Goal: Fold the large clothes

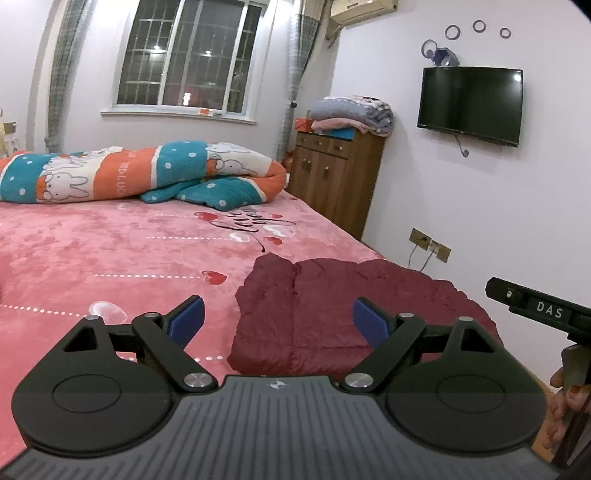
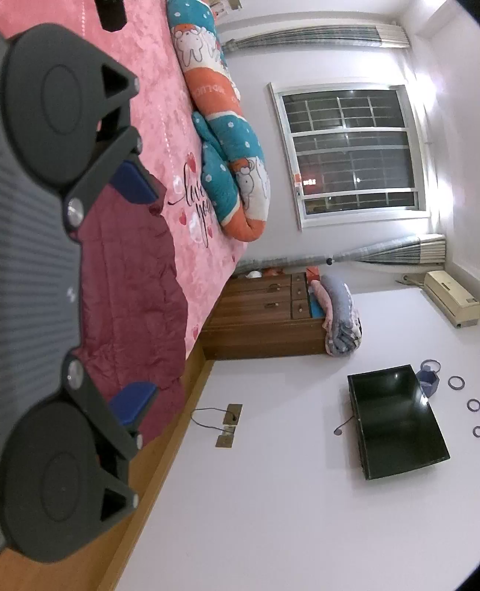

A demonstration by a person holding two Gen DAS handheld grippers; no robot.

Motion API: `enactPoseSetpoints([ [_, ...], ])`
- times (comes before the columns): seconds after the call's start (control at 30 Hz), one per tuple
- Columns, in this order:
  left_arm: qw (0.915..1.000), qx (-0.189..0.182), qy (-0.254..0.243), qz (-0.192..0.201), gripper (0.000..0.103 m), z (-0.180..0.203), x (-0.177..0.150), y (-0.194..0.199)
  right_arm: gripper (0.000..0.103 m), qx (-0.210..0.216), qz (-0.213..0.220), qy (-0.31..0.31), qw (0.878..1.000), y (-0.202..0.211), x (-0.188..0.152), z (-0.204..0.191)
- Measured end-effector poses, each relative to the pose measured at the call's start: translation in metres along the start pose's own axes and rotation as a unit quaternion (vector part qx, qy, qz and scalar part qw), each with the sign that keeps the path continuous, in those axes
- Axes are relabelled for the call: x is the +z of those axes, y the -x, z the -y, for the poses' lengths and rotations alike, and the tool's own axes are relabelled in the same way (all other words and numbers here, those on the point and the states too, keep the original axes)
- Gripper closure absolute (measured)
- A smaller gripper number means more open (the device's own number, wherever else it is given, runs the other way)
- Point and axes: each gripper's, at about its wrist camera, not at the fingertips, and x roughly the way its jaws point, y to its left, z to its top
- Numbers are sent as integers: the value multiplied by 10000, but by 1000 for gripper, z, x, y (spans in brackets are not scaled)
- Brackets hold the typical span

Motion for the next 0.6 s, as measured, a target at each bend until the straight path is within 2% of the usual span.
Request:
enactPoseSetpoints([
  [0.6,9995,174,170,182,0,0,0,6,1,46,41,62,10000,19,0,-10],
])
